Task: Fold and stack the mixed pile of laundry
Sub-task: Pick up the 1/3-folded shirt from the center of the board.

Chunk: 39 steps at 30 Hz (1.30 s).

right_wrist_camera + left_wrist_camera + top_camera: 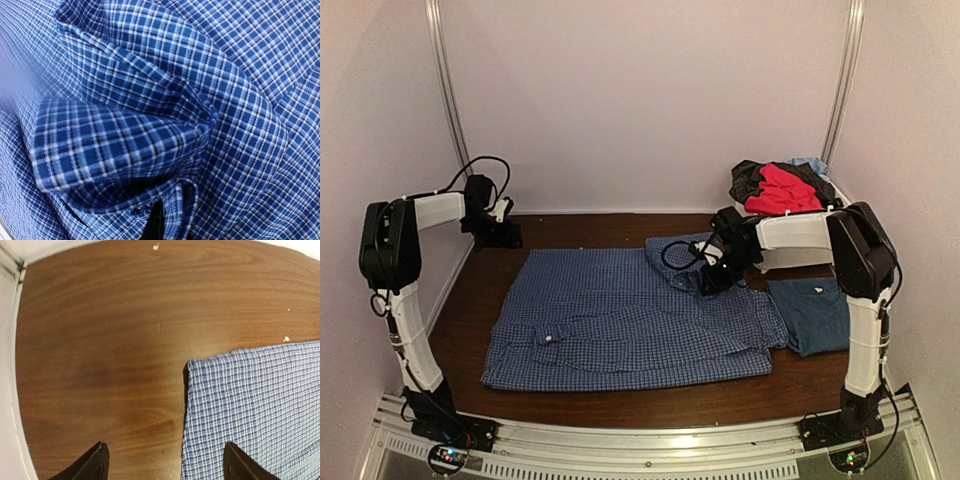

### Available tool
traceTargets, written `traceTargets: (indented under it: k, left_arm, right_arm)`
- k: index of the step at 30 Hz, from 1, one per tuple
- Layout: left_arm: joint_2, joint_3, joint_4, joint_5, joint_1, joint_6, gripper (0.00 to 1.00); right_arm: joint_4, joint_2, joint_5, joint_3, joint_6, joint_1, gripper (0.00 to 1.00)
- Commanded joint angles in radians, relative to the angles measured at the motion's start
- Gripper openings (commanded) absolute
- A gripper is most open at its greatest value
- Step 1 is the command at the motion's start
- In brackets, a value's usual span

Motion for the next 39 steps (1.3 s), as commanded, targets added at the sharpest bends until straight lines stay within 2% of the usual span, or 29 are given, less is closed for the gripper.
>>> traceTargets:
  k: [1, 4, 8, 11, 18, 24, 31, 39]
  left_arm:
    - [0.085, 0.18, -0.014, 0.012, 0.006, 0.221, 0.8]
    - [0.153, 0.292, -0.075, 0.106, 0.006, 0.355, 0.78]
    - [0.214, 0.347, -0.103, 0.226, 0.007, 0.483, 0.73]
    - [0.258, 0.377, -0.155, 0.266, 0.008, 0.549, 0.71]
    - [0.314, 0.384, -0.167, 0.251, 0.006, 0.627, 0.64]
    - [0.365, 0.413, -0.175, 0.197, 0.006, 0.648, 0.54]
    - [0.414, 0.459, -0.179, 0.201, -0.003, 0.645, 0.53]
    - [0.443, 0.51, -0.198, 0.188, -0.025, 0.668, 0.42]
  right_arm:
    - [-0.118, -0.017, 0.022, 0.05, -0.081, 0.014, 0.0]
    - [-0.076, -0.088, -0.036, 0.068, -0.07, 0.016, 0.0]
    - [-0.006, -0.175, -0.069, 0.105, -0.041, 0.014, 0.0]
    - [0.01, -0.193, -0.084, 0.149, -0.027, 0.013, 0.0]
    - [0.0, -0.191, -0.11, 0.205, -0.013, 0.012, 0.0]
    - [-0.015, -0.174, -0.113, 0.208, -0.014, 0.009, 0.0]
    - [-0.026, -0.165, -0.113, 0.236, -0.013, 0.004, 0.0]
    - [-0.042, -0.157, -0.117, 0.266, -0.014, -0.004, 0.0]
